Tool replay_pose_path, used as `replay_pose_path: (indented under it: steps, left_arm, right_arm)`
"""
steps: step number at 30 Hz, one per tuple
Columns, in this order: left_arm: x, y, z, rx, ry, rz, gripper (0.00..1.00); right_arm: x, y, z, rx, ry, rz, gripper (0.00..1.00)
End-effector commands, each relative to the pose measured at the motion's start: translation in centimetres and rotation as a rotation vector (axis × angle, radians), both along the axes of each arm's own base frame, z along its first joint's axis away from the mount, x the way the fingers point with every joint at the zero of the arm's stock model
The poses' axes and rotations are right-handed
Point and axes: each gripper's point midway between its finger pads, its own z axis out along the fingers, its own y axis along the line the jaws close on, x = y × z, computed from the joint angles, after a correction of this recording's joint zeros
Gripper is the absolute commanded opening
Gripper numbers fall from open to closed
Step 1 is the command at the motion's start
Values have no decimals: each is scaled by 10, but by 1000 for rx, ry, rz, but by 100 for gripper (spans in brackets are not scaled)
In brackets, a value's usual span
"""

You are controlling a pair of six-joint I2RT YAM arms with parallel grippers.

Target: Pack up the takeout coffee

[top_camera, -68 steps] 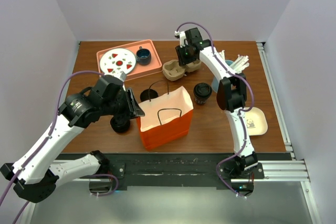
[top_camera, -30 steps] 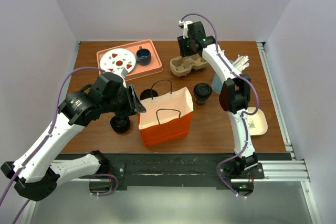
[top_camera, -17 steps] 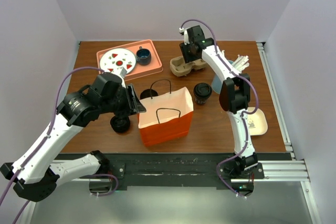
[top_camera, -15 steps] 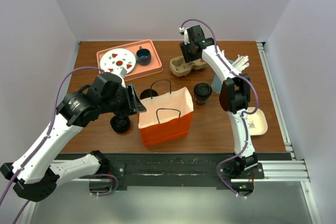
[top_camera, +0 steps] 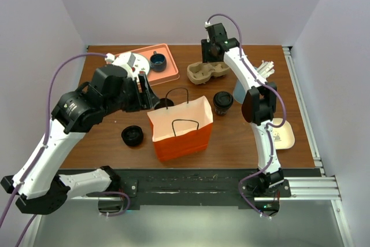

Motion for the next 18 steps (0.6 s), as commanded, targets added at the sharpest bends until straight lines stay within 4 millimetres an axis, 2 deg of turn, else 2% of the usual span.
replay_pose_path:
  steps: [1,5,11,16,18]
  left_arm:
    - [38,20,45,101,-238,75,67]
    - [51,19,54,92,-291,114,68]
    - [46,25,46,114,-269,119,69]
    - [41,29,41,121,-256,115,70]
    - [39,30,39,128,-249,114,70]
  right_arm:
    - [3,-13,44,0,-90,-73,50]
    - [7,-33,41,-17,-91,-243,50]
    - [11,-33,31,80,-96,-418,50]
    - [18,-28,16,82,-90,-426,50]
    - [14,-30,12,62,-74,-423,50]
